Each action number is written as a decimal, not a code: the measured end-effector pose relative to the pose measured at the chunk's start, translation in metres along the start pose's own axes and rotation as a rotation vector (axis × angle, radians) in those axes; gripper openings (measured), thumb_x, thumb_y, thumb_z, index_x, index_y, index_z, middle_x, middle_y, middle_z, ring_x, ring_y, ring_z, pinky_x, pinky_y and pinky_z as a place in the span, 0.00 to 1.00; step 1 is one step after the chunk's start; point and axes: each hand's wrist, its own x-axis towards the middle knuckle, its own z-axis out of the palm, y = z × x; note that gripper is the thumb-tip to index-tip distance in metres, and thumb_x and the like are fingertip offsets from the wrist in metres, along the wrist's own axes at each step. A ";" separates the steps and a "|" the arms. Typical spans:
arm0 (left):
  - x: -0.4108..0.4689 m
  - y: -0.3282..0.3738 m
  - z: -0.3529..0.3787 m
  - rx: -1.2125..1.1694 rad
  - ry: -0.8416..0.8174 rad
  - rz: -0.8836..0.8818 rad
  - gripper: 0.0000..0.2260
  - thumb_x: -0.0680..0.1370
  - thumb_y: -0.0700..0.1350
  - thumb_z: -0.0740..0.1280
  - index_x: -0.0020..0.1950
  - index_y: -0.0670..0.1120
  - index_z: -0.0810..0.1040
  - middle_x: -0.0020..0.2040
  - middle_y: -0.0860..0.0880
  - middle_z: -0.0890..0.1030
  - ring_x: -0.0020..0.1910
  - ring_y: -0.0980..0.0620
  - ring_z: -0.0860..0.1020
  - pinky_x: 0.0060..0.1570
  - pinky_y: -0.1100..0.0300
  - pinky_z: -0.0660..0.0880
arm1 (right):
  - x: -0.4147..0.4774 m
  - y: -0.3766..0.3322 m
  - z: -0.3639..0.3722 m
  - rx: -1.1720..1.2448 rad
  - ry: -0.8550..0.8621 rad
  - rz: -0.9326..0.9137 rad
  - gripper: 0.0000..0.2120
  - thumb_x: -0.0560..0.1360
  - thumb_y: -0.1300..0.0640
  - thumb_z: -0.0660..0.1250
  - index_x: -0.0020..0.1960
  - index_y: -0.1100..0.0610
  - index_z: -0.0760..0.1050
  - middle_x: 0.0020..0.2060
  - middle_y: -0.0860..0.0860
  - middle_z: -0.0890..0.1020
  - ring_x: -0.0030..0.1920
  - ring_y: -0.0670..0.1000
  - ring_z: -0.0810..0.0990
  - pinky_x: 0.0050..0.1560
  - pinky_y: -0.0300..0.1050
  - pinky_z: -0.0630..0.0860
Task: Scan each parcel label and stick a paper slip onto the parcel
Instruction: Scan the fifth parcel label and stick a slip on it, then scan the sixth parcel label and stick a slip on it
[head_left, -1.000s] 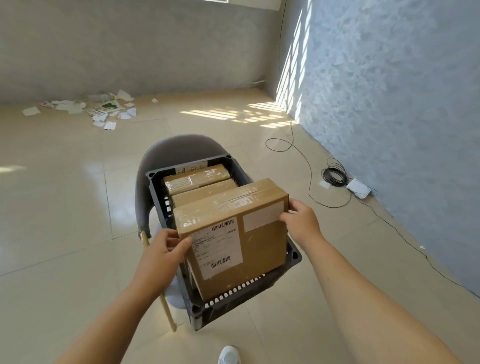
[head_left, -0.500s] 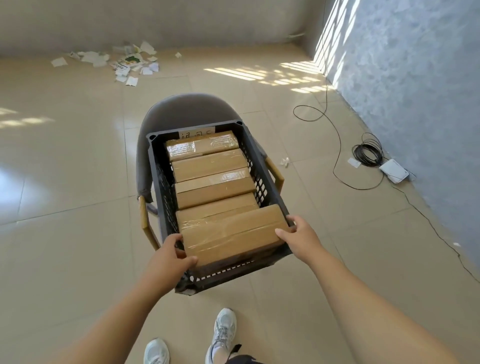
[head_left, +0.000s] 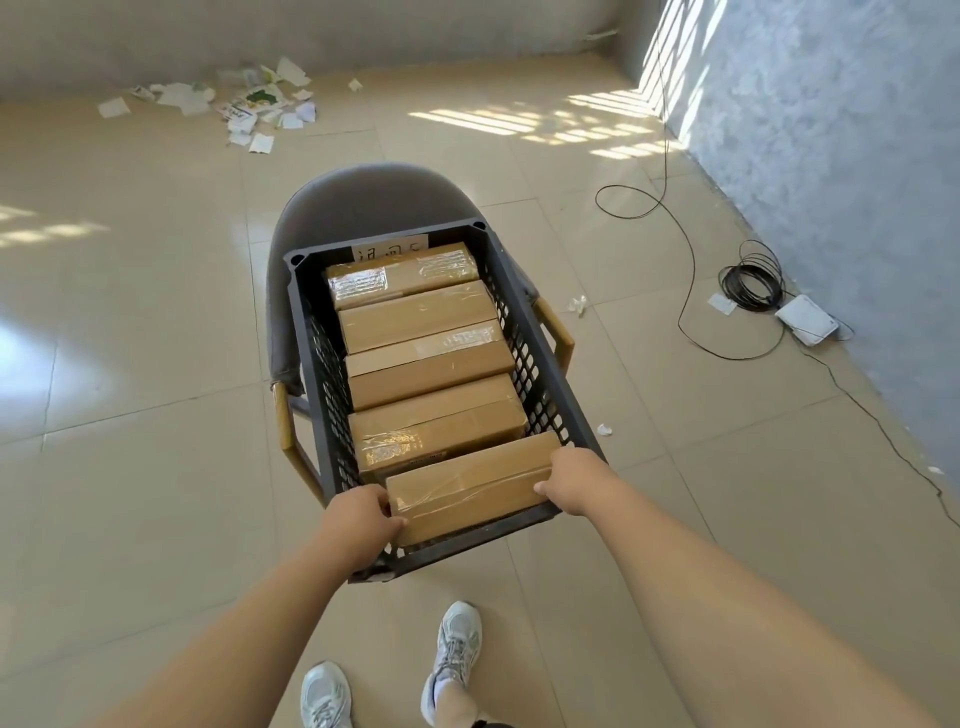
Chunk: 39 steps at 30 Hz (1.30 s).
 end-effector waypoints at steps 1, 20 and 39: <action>-0.001 0.000 -0.003 0.009 0.000 0.023 0.16 0.75 0.50 0.68 0.60 0.46 0.75 0.48 0.51 0.79 0.43 0.55 0.76 0.42 0.65 0.73 | -0.002 -0.001 -0.004 0.014 0.010 -0.007 0.15 0.77 0.48 0.64 0.56 0.58 0.74 0.47 0.52 0.78 0.47 0.53 0.76 0.45 0.44 0.73; -0.057 0.011 -0.101 0.391 0.034 0.696 0.18 0.76 0.55 0.64 0.64 0.50 0.72 0.56 0.50 0.78 0.50 0.54 0.77 0.52 0.57 0.77 | -0.194 -0.036 -0.019 0.232 0.265 0.189 0.22 0.78 0.48 0.63 0.69 0.55 0.68 0.64 0.54 0.75 0.61 0.55 0.75 0.58 0.47 0.71; -0.255 -0.022 0.070 0.711 -0.296 1.310 0.16 0.75 0.59 0.63 0.59 0.53 0.74 0.53 0.53 0.77 0.45 0.54 0.75 0.48 0.59 0.75 | -0.509 -0.019 0.253 0.708 0.325 0.770 0.26 0.76 0.46 0.64 0.71 0.53 0.67 0.66 0.51 0.73 0.63 0.53 0.73 0.53 0.44 0.70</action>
